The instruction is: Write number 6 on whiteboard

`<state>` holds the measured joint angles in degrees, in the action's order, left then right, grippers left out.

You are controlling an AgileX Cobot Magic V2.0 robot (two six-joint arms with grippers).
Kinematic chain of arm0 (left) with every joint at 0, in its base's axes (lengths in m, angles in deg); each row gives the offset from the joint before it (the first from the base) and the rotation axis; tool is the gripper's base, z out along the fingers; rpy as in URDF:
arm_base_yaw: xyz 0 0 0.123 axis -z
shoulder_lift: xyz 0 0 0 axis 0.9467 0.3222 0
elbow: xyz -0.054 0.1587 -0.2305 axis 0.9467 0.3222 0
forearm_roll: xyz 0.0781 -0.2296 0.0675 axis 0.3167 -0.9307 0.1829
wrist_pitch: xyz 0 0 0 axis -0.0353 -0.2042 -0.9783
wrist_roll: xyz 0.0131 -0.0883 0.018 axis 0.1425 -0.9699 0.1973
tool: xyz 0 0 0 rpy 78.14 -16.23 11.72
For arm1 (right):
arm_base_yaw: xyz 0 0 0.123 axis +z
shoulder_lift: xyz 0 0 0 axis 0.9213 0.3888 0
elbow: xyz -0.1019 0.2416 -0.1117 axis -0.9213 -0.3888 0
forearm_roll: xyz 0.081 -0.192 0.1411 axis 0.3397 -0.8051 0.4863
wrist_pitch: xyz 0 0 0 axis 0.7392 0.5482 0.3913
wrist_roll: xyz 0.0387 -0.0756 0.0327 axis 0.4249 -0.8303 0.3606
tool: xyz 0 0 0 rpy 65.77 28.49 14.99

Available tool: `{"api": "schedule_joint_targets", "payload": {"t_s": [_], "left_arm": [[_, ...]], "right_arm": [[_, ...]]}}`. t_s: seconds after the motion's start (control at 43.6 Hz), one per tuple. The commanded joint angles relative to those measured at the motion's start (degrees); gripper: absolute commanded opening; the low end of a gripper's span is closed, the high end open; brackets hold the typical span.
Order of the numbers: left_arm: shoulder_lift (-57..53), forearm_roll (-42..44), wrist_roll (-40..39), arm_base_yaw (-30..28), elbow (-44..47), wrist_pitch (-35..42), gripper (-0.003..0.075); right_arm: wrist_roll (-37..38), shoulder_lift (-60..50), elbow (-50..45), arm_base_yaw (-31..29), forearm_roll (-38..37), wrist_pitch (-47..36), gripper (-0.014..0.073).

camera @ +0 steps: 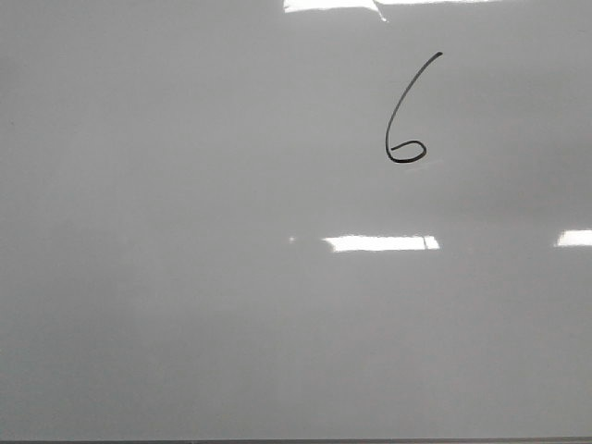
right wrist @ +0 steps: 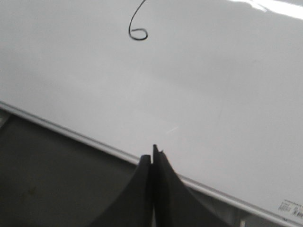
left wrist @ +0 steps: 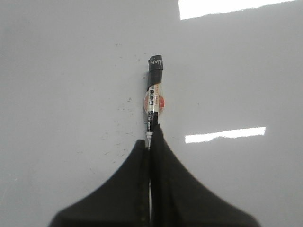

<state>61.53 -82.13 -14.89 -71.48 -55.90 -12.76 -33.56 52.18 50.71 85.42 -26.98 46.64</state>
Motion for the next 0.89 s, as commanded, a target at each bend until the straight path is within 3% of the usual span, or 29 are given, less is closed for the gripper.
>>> {"api": "schedule_joint_targets", "payload": {"t_s": [0.0, 0.161, 0.298, 0.711, 0.872], "left_arm": [[-0.88, -0.56, -0.07, -0.09, 0.18, 5.20, -0.0020], [-0.88, -0.56, -0.07, -0.09, 0.18, 5.20, -0.0020], [-0.88, -0.56, -0.07, -0.09, 0.18, 5.20, -0.0020], [-0.88, -0.56, -0.07, -0.09, 0.18, 5.20, -0.0020], [-0.88, -0.56, -0.07, -0.09, 0.18, 5.20, -0.0020]], "right_arm": [[-0.47, -4.03, -3.51, -3.54, -0.50, -12.12, -0.0068], [-0.47, -12.66, -17.17, -11.11, -0.50, -31.52, -0.0068], [-0.47, -18.15, -27.83, -15.51, -0.50, -42.01, -0.0068], [-0.47, -22.98, -45.36, -18.00, -0.37, -60.17, -0.0068], [-0.47, -23.02, -45.21, -18.00, -0.31, -59.50, -0.0068]]}}
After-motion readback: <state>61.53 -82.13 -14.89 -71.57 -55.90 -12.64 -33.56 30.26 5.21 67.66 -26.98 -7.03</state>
